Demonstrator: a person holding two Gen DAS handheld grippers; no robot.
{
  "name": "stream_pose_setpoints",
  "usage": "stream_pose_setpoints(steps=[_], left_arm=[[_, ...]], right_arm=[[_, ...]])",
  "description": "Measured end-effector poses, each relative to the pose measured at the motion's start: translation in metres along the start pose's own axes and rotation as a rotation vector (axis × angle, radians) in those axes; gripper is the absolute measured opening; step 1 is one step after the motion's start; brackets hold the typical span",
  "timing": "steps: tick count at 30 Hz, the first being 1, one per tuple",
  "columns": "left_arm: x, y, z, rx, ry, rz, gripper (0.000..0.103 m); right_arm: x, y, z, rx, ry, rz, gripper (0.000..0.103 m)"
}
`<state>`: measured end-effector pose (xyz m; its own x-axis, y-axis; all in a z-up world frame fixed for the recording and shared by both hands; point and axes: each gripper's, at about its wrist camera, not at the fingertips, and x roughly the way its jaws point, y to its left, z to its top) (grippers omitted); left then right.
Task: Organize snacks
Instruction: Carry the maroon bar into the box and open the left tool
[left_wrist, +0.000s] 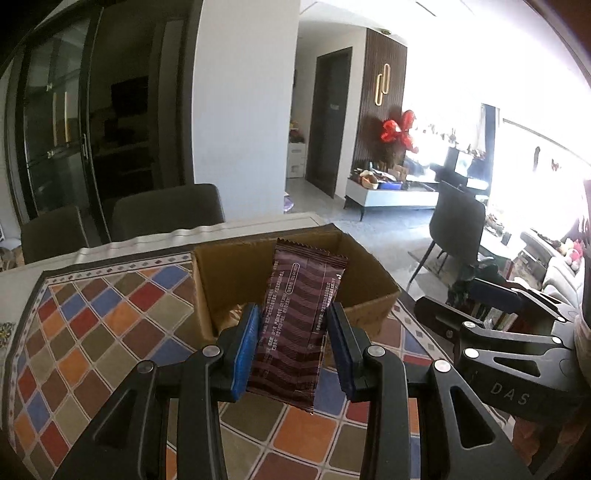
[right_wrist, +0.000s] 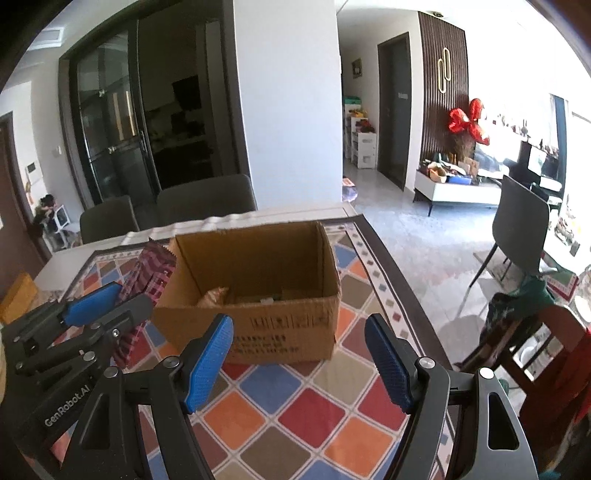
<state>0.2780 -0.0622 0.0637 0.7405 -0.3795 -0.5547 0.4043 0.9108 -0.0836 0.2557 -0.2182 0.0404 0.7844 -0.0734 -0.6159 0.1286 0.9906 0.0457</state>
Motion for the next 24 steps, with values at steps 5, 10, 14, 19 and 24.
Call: stream_pose_setpoints(steps=[5,10,14,19,24], left_arm=[[0.006,0.006,0.013,-0.012,0.013,0.027,0.037],[0.017,0.013,0.029,-0.010,0.027,0.046,0.037],[0.029,0.016,0.043,-0.015,0.056,0.055,0.027],[0.053,0.021,0.058,-0.043,0.118,0.067,0.021],[0.085,0.027,0.061,-0.060,0.192,0.092,0.021]], right_arm=[[0.008,0.007,0.016,-0.031,-0.011,-0.005,0.075],[0.016,0.011,0.030,-0.039,-0.011,0.002,0.075],[0.025,0.013,0.044,-0.053,0.006,0.015,0.075],[0.046,0.011,0.061,-0.062,0.056,0.040,0.075],[0.088,0.001,0.074,-0.024,0.169,0.043,0.075]])
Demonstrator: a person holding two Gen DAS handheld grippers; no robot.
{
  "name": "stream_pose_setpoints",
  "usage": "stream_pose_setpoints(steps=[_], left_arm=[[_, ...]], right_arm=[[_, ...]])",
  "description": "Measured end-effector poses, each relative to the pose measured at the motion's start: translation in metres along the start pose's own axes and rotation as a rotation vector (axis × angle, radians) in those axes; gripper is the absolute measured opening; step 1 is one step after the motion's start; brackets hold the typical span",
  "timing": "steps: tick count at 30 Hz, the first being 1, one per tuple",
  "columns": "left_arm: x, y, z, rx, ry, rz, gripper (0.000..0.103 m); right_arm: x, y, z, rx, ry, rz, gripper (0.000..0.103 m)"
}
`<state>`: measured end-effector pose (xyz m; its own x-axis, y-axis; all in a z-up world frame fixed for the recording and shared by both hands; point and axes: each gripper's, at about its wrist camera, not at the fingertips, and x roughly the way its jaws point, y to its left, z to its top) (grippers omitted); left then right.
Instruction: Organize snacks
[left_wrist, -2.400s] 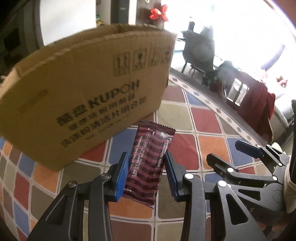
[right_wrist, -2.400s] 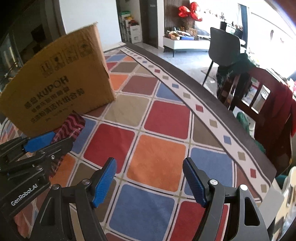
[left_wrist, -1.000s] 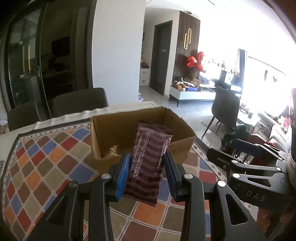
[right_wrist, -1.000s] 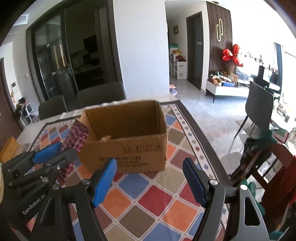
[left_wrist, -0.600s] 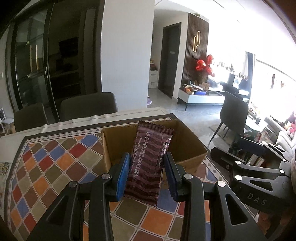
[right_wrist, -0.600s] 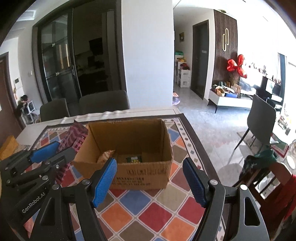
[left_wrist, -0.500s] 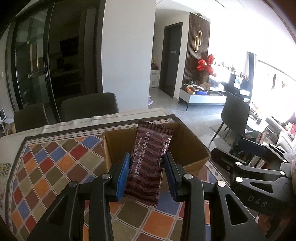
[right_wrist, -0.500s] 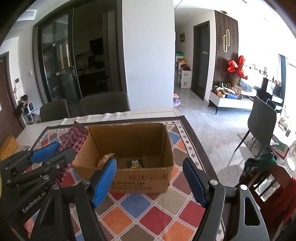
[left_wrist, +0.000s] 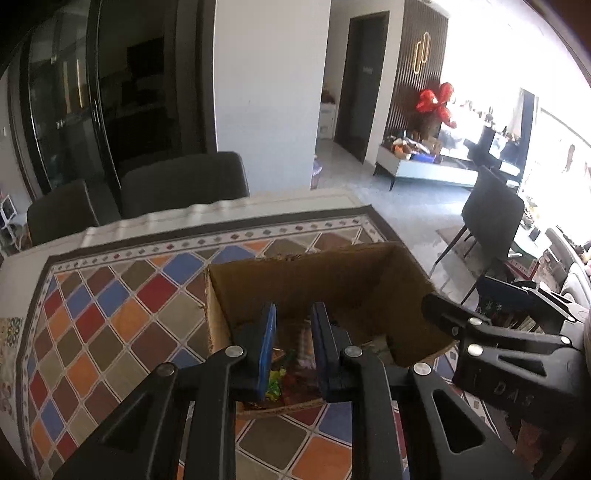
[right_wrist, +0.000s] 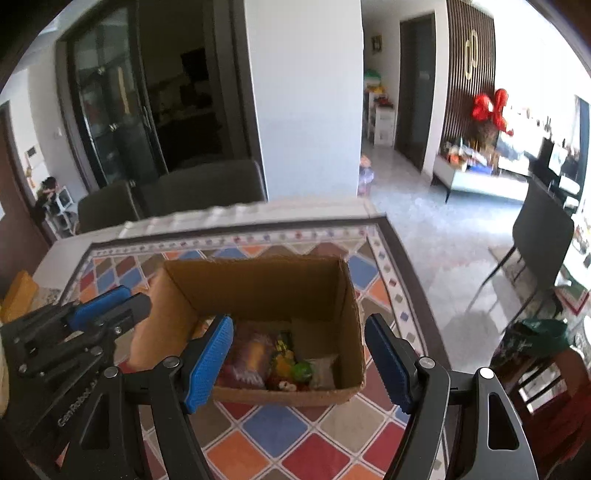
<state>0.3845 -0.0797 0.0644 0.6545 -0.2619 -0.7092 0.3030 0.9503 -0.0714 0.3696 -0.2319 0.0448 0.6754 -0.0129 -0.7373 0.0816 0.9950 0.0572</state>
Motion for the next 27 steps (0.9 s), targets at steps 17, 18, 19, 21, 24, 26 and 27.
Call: stream_pose_setpoints(steps=[17,18,19,21,24,26,27], left_arm=[[-0.064,-0.004,-0.044,-0.055,-0.099,0.123,0.073],[-0.069,-0.004,-0.048,-0.059,-0.111,0.126,0.074],[-0.076,-0.004,-0.054,-0.062,-0.124,0.136,0.076],[-0.088,-0.004,-0.065,-0.062,-0.144,0.153,0.081],[-0.107,-0.007,-0.083,-0.054,-0.182,0.181,0.088],[-0.120,-0.009,-0.096,-0.048,-0.211,0.197,0.094],[-0.125,-0.009,-0.102,-0.046,-0.223,0.207,0.097]], right_arm=[[-0.035,-0.001,-0.027,-0.056,-0.045,-0.007,0.078],[-0.042,0.000,-0.032,-0.062,-0.060,-0.015,0.081],[-0.047,0.001,-0.036,-0.066,-0.073,-0.020,0.081],[-0.060,0.003,-0.046,-0.078,-0.104,-0.031,0.081],[-0.078,0.006,-0.062,-0.089,-0.142,-0.038,0.083],[-0.091,0.009,-0.074,-0.093,-0.167,-0.034,0.084],[-0.096,0.008,-0.079,-0.093,-0.174,-0.031,0.085]])
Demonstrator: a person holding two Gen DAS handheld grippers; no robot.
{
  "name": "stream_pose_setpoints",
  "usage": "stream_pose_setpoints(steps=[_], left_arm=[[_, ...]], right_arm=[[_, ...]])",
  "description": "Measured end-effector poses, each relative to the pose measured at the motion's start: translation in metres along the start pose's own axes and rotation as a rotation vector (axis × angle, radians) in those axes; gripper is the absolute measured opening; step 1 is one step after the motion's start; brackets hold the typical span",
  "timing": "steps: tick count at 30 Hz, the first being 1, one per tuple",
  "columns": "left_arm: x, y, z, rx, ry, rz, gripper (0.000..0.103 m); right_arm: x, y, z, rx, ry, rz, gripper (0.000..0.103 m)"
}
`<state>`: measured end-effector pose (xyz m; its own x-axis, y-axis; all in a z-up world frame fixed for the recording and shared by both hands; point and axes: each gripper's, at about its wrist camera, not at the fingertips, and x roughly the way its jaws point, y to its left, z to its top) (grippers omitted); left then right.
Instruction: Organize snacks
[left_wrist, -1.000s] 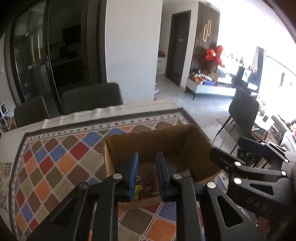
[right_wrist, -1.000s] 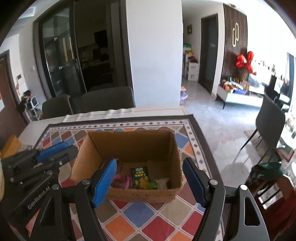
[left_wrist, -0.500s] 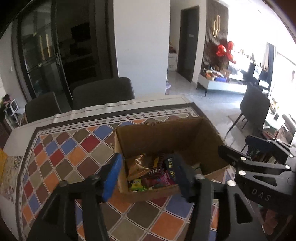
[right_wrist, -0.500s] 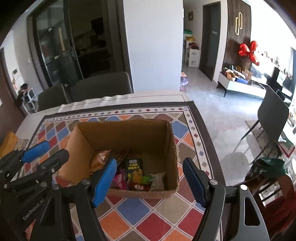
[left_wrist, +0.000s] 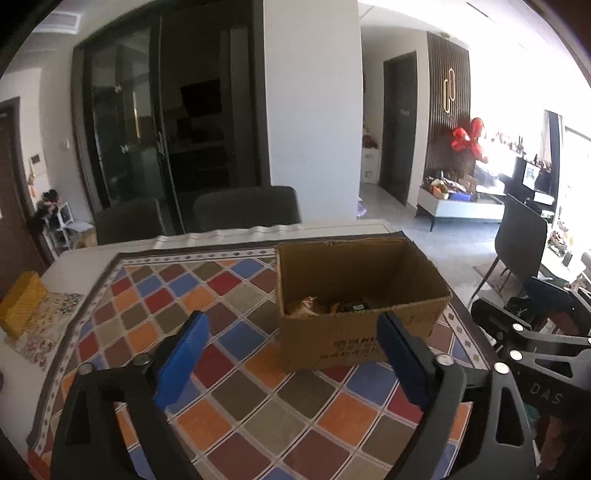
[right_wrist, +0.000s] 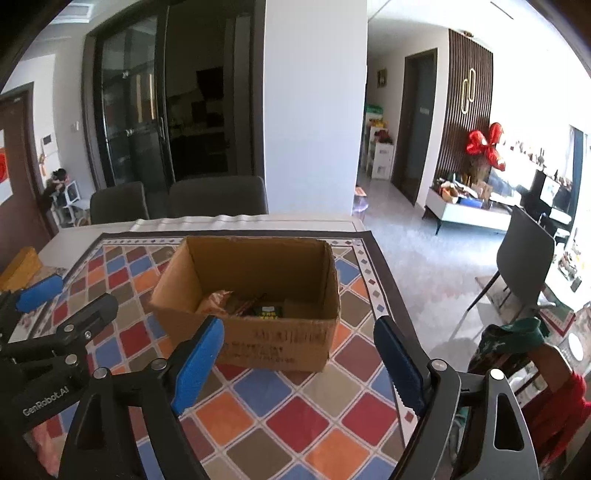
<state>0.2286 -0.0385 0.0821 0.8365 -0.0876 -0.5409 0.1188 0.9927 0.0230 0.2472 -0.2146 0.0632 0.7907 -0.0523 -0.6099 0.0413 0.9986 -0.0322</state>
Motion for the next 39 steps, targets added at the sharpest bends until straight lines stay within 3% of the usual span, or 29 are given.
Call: stream_pose_setpoints(steps=[5,19,39], left_arm=[[-0.030,0.003,-0.025,-0.001,-0.034,0.001,0.103],[-0.089,-0.004,-0.077,-0.003,-0.071,-0.014,0.103],[-0.120,0.000,-0.093,-0.012,-0.149,0.003,0.103]], right_arm=[[-0.027,0.006,-0.030,-0.009,-0.024,0.006,0.086],[-0.074,-0.001,-0.105,0.041,-0.023,0.037,0.089],[-0.101,0.003,-0.125,0.010,-0.058,0.041,0.089]])
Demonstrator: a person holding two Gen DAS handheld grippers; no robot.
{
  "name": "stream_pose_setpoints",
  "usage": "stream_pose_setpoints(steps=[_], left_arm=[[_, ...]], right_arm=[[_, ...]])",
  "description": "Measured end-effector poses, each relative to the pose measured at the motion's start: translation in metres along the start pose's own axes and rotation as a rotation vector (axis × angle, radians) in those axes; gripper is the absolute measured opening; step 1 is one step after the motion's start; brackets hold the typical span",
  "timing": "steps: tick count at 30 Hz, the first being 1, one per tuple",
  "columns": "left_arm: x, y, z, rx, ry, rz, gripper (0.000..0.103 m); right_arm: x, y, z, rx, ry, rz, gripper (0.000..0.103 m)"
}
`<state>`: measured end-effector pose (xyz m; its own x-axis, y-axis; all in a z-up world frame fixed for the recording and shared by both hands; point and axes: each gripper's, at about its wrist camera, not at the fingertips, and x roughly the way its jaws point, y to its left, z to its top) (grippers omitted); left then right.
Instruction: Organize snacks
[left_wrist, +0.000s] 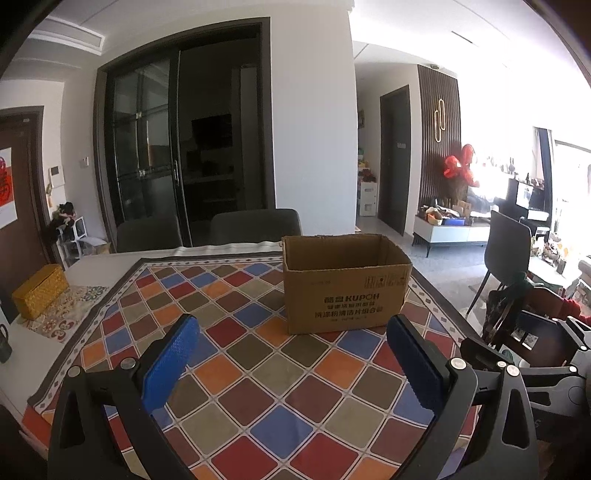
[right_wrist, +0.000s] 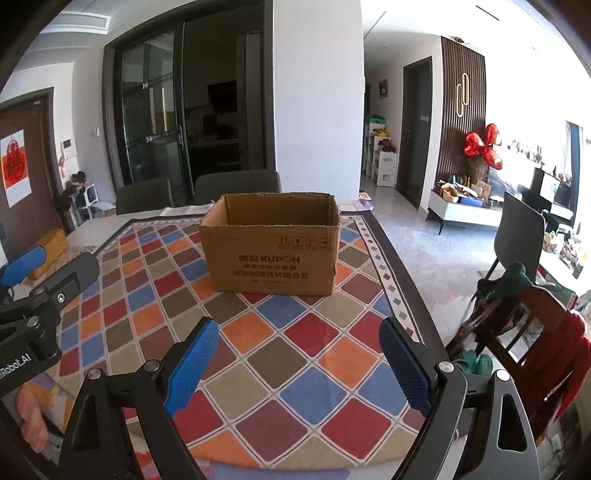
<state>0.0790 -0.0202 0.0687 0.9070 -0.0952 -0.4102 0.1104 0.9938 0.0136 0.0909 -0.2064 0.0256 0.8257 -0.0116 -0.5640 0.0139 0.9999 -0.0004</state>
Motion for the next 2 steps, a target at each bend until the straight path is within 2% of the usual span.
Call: stream_pose_setpoints(steps=[2], left_arm=[[-0.0006,-0.0001,-0.0002,-0.001,0.001,0.003,0.103]], right_arm=[[-0.0006,0.0006,0.0000,0.000,-0.002,0.001,0.089]])
